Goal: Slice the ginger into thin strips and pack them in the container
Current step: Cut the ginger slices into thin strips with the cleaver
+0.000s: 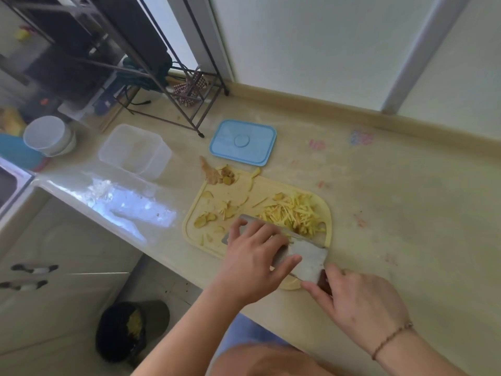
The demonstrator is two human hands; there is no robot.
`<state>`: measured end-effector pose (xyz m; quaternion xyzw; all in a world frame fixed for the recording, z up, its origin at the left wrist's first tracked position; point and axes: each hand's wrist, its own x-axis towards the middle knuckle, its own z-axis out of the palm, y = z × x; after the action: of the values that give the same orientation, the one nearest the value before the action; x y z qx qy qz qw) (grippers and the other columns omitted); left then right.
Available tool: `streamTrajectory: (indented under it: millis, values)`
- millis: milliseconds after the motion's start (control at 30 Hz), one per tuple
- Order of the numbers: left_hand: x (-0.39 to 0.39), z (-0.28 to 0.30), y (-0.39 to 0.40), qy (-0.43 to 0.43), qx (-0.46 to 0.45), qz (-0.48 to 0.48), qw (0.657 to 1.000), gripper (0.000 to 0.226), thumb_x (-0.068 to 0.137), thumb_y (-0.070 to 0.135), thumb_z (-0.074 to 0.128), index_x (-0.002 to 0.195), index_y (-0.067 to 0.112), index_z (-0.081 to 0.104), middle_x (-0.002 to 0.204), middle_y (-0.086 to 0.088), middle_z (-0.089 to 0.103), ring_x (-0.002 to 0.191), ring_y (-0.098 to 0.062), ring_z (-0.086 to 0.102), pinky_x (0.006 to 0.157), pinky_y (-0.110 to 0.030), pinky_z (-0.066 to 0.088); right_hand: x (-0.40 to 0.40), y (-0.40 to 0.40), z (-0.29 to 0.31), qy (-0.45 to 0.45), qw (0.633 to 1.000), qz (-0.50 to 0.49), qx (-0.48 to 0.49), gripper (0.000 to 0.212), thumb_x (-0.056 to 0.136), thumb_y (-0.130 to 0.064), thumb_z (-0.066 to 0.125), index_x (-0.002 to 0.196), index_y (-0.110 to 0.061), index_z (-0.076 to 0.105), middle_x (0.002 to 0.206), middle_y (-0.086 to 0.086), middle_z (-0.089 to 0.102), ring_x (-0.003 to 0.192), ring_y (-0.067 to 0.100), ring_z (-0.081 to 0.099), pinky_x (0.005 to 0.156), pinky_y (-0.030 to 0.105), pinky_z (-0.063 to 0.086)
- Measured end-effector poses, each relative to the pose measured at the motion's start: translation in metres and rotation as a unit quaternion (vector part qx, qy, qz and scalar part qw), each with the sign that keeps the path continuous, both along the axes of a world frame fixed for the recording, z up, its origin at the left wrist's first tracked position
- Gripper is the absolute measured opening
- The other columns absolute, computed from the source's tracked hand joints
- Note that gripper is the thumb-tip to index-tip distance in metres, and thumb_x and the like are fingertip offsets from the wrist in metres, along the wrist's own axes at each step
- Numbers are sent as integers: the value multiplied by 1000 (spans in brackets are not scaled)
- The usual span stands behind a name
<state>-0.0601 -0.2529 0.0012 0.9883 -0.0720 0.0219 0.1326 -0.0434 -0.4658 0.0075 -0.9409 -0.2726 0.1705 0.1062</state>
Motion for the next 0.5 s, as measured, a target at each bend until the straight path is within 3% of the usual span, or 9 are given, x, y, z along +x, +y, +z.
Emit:
streamTrajectory:
  millis: [100, 133, 200, 267, 333, 400, 467, 500]
  values:
    - [11, 6, -4, 99, 29, -10, 995, 67, 96, 72, 24, 120, 25, 66, 123, 10, 61, 122, -16, 52, 108, -51, 22, 1, 1, 0, 37, 999, -13, -18, 67, 90, -71, 14, 65, -23, 54, 41, -1, 49, 30, 17, 49, 36, 23, 19]
    - [15, 10, -4, 130, 31, -12, 991, 77, 93, 77, 16, 131, 26, 59, 136, 10, 56, 134, -17, 44, 112, -54, 17, 1, 1, 3, 52, 998, -13, -26, 71, 89, -73, 7, 70, -24, 56, 45, -1, 53, 35, 17, 53, 37, 24, 21]
    - [21, 16, -2, 157, 17, -6, 987, 92, 87, 81, -1, 152, 29, 37, 159, 13, 33, 153, -14, 11, 118, -56, 0, 1, 1, 1, -39, 999, 3, 1, 82, 80, -74, -13, 87, -28, 54, 64, -3, 64, 55, 15, 64, 43, 29, 29]
    - [23, 22, 7, 130, -66, 25, 989, 84, 90, 78, 1, 155, 33, 31, 161, 17, 25, 153, -6, 0, 120, -50, -7, -1, 2, 2, -29, 999, 23, -15, 86, 71, -73, -23, 94, -31, 47, 79, -3, 67, 70, 15, 67, 51, 31, 36]
    - [22, 26, 24, 57, -189, 89, 976, 61, 100, 65, 23, 145, 32, 48, 151, 16, 44, 149, -7, 24, 121, -47, 9, -1, 2, 7, -1, 1000, 8, -30, 80, 73, -76, -21, 89, -30, 42, 80, -3, 66, 74, 14, 67, 55, 30, 40]
    - [17, 26, 44, -61, -257, 181, 947, 34, 101, 41, 50, 128, 26, 64, 131, 10, 63, 129, -10, 51, 111, -36, 37, -4, 1, 10, 66, 996, -56, 34, 74, 76, -80, -8, 77, -26, 43, 69, -3, 62, 65, 10, 62, 56, 29, 44]
    - [7, 26, 60, -126, -287, 310, 898, 17, 97, 20, 62, 112, 25, 68, 111, 8, 69, 103, -4, 62, 89, -18, 49, -6, 3, 12, 187, 964, -126, 140, 82, 72, -89, 7, 63, -17, 45, 51, 1, 52, 48, 11, 53, 48, 25, 39]
    - [1, 26, 64, -128, -295, 366, 873, 16, 95, 15, 64, 106, 26, 68, 102, 8, 69, 92, -2, 62, 80, -17, 50, -7, 6, 17, 262, 929, -177, 194, 85, 69, -92, 14, 60, -13, 43, 45, 4, 46, 41, 11, 45, 43, 23, 34]
